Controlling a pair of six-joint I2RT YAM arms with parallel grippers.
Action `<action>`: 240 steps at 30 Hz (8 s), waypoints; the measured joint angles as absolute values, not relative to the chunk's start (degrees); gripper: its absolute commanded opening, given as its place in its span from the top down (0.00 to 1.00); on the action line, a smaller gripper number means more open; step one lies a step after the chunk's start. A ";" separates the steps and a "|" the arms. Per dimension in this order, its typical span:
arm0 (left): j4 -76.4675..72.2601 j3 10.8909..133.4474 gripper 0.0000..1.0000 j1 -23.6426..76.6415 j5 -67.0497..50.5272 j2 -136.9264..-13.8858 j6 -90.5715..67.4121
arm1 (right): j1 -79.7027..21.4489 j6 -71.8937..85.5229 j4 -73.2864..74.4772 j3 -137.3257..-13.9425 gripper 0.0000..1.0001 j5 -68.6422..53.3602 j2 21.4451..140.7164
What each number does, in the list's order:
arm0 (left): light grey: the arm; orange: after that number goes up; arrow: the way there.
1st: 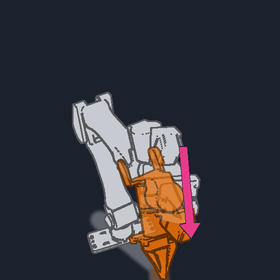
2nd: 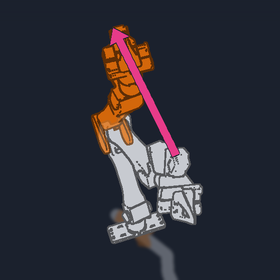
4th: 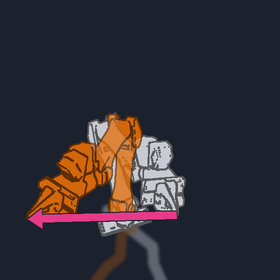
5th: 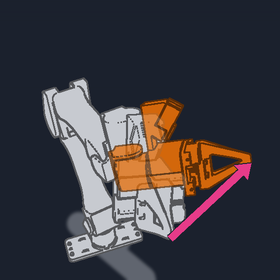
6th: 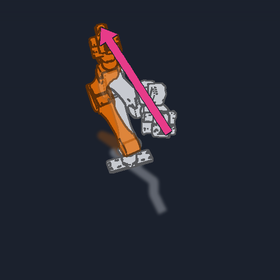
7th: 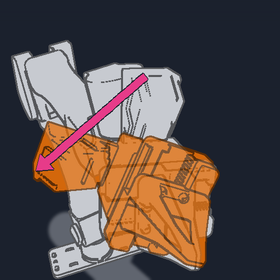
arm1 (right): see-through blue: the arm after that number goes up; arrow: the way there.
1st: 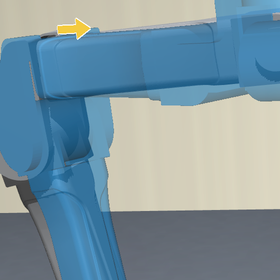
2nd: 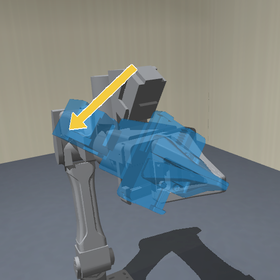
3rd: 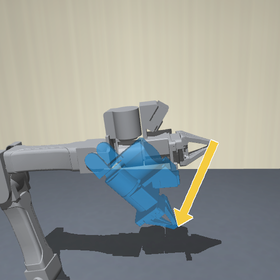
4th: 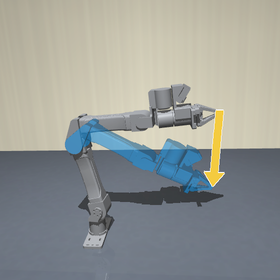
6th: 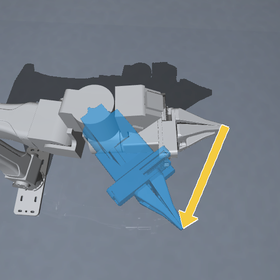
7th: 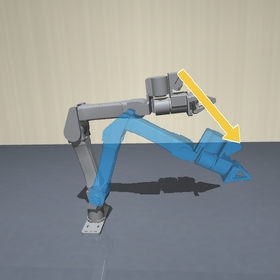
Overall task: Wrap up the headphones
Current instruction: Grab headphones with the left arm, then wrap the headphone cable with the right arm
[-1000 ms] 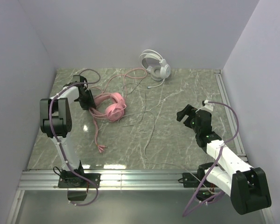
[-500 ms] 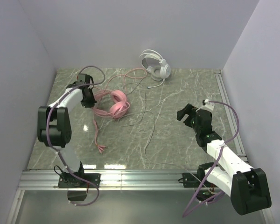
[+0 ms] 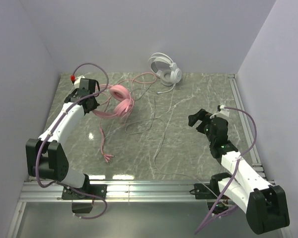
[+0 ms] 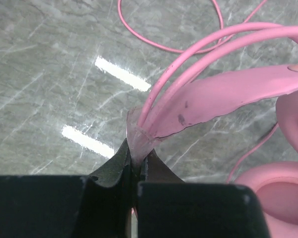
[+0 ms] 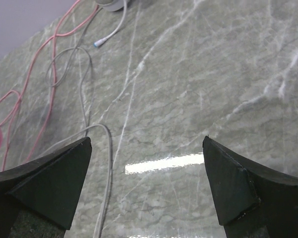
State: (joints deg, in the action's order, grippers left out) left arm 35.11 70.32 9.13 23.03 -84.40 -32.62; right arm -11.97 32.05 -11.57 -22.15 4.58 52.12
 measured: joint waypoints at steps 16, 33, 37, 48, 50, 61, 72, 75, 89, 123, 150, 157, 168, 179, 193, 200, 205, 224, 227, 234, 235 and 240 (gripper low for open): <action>32.27 63.61 1.00 10.02 13.15 -67.48 -33.36 | -21.56 28.60 -25.52 -19.84 0.00 -6.24 52.66; 45.63 71.75 1.00 10.11 -3.36 -54.17 -34.33 | -44.05 13.69 -38.02 -18.17 0.00 -4.89 46.11; 47.97 77.23 1.00 10.11 -5.61 -52.45 -34.96 | -48.84 8.14 -40.34 -19.22 0.00 -6.74 50.02; 51.79 81.67 1.00 10.13 -11.31 -50.81 -36.51 | -58.04 -3.33 -41.17 -31.57 0.00 -2.31 66.81; 52.38 81.67 1.00 10.13 -11.77 -50.83 -36.51 | -58.35 -4.56 -42.68 -32.23 0.02 -0.67 69.17; 55.29 84.66 1.00 10.13 -13.89 -51.27 -36.69 | -58.37 -9.32 -52.77 -34.17 0.01 9.74 78.04; 55.16 85.38 1.00 10.13 -16.75 -52.03 -37.23 | -58.35 -14.46 -57.89 -37.21 0.34 8.19 83.05; 55.22 85.58 1.00 10.13 -16.84 -52.66 -37.21 | -58.37 -14.96 -57.65 -39.16 0.67 6.50 84.64; 54.28 85.73 1.00 10.13 -16.88 -53.23 -37.32 | -58.37 -8.21 -53.01 -36.38 1.00 -4.01 80.55; 39.70 72.97 1.00 10.17 -22.20 -46.37 -45.08 | -68.60 18.70 -39.90 -29.93 1.00 5.41 71.00; 38.06 73.19 1.00 10.22 -17.26 -46.76 -44.23 | -70.28 26.02 -29.85 -36.58 1.00 5.67 70.74; 29.80 69.21 1.00 10.22 -12.01 -51.24 -45.78 | -74.00 23.49 -31.09 -37.08 1.00 6.00 73.78; 20.14 66.59 1.00 10.57 -5.96 -54.41 -49.84 | -79.48 19.31 -27.99 -46.94 1.00 8.54 84.29; 23.00 69.30 1.00 10.85 -9.34 -56.73 -53.60 | -80.07 18.90 -27.55 -47.79 1.00 9.85 87.07; 29.45 69.91 1.00 11.75 -38.68 -54.43 -51.11 | -65.71 25.17 -31.31 -41.25 1.00 -2.50 88.09; 31.99 64.16 1.00 12.64 -47.53 -54.22 -43.03 | -61.95 26.17 -30.06 -40.75 1.00 -6.28 87.88; 32.82 62.02 1.00 16.25 -49.84 -53.95 -38.76 | -58.26 26.20 -29.54 -40.75 1.00 -8.27 87.88; 42.48 62.33 1.00 36.77 -13.06 -56.12 -21.56 | -42.26 23.64 -15.68 -43.24 1.00 -8.40 79.79; 44.91 63.79 1.00 41.45 -0.36 -58.92 -21.47 | -39.94 22.76 -13.19 -44.03 1.00 -7.03 77.60; 47.55 66.32 1.00 47.20 19.64 -62.39 -21.12 | -37.58 20.38 -7.16 -45.34 1.00 -2.87 74.22; 48.01 67.00 1.00 47.94 22.44 -62.78 -20.73 | -37.56 20.05 -6.33 -45.34 1.00 -2.13 73.73; 48.21 69.32 1.00 54.30 34.94 -65.78 -18.39 | -37.47 19.35 -4.16 -45.34 1.00 0.99 71.50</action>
